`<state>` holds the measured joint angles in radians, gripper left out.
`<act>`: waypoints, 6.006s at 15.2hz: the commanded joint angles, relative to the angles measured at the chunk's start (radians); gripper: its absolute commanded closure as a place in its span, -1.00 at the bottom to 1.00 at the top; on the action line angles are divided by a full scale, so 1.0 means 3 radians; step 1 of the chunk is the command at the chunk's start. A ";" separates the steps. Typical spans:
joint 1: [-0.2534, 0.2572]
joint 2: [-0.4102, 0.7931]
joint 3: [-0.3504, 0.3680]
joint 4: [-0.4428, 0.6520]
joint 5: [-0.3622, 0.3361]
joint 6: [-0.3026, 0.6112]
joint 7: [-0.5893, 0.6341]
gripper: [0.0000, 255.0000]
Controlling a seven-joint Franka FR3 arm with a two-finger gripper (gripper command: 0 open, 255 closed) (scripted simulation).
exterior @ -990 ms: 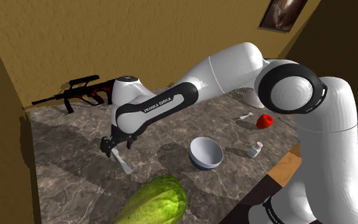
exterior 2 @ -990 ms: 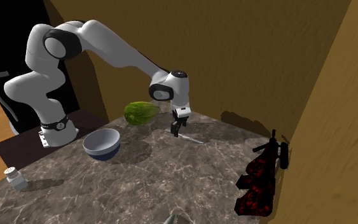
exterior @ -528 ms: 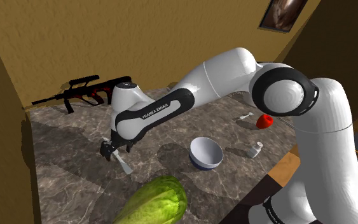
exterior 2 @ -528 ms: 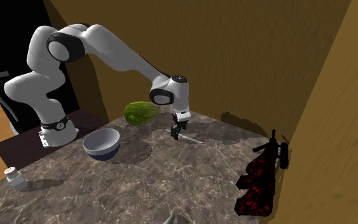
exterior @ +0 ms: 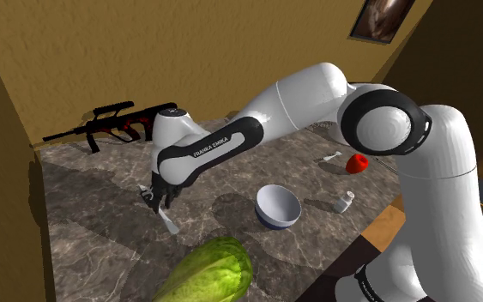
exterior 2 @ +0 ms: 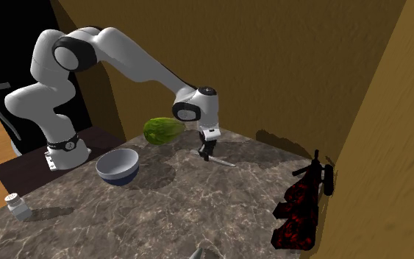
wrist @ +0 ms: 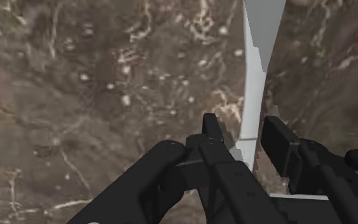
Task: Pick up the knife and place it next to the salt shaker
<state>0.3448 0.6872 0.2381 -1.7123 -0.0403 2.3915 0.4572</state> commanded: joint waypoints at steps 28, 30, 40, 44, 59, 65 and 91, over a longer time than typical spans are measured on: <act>-0.0053 -0.0584 0.0121 0.0083 0.0123 -0.0655 0.0003 1.00; -0.0058 -0.0628 0.0128 0.0109 0.0132 -0.0725 0.0004 1.00; -0.0174 -0.1019 0.0156 -0.0134 0.0235 -0.0873 -0.0094 1.00; -0.0356 -0.1481 0.0153 -0.0785 0.0393 -0.0690 -0.0334 1.00; -0.0794 -0.3027 -0.0212 -0.2612 0.0843 -0.0504 -0.1429 1.00; -0.0965 -0.3588 -0.0500 -0.3140 0.0788 -0.0596 -0.1852 1.00; -0.2031 -0.4362 -0.1694 -0.4111 -0.0207 -0.0535 -0.3267 1.00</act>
<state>-0.2658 -0.6348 -0.2674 -2.9398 -0.1021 2.2111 -0.5215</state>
